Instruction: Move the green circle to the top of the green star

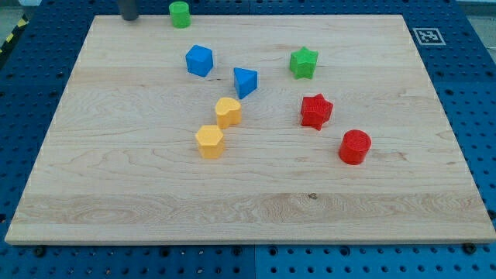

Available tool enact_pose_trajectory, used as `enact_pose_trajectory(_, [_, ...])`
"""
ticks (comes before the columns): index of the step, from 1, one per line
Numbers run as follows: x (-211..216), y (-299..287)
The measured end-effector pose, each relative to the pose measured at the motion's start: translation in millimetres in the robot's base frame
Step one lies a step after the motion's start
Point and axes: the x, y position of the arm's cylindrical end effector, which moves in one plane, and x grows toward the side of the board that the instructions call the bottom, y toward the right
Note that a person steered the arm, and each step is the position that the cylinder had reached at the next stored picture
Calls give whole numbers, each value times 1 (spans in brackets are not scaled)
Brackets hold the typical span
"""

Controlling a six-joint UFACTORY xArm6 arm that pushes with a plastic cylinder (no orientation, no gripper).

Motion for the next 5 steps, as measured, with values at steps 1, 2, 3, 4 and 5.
enact_pose_trajectory(1, [0,9])
enact_pose_trajectory(2, [0,30])
enact_pose_trajectory(3, [1,53])
enact_pose_trajectory(4, [1,79])
enact_pose_trajectory(5, [1,104])
